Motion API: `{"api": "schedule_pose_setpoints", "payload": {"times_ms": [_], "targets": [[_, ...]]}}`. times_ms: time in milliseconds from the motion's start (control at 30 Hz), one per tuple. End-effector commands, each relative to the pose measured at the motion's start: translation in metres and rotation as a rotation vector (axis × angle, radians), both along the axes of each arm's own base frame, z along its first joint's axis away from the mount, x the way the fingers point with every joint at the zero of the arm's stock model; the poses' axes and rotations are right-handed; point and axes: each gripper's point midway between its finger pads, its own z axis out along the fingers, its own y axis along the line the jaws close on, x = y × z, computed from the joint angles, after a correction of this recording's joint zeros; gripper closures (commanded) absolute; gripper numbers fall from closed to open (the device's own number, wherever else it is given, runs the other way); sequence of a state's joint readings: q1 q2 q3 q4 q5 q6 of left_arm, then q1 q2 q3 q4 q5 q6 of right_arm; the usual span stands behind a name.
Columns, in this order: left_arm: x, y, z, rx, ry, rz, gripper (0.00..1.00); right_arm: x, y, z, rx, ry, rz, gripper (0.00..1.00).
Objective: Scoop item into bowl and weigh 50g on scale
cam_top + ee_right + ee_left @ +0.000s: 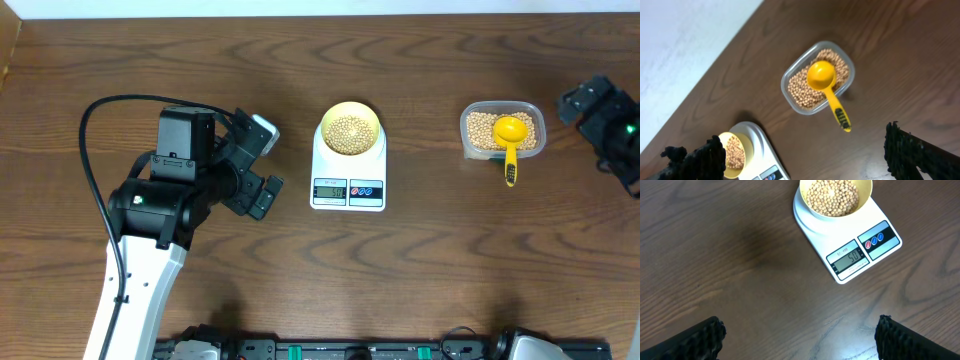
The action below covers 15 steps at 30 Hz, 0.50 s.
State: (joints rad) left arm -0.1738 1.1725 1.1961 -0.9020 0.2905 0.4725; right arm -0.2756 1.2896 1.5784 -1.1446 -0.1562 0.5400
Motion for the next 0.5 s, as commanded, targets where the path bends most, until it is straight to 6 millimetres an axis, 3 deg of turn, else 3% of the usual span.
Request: {"api": "schedule_pose_setpoints", "payload": {"times_ms": [0, 467], "targets": [[-0.0007, -0.0012, -0.0011, -0.004, 0.004, -0.015, 0.02, -0.0096, -0.0052, 0.0151, -0.056, -0.031, -0.024, 0.01], [-0.0007, -0.0012, -0.0011, -0.004, 0.004, -0.015, 0.02, -0.0143, -0.0039, 0.0184, -0.059, -0.038, -0.024, 0.01]]}}
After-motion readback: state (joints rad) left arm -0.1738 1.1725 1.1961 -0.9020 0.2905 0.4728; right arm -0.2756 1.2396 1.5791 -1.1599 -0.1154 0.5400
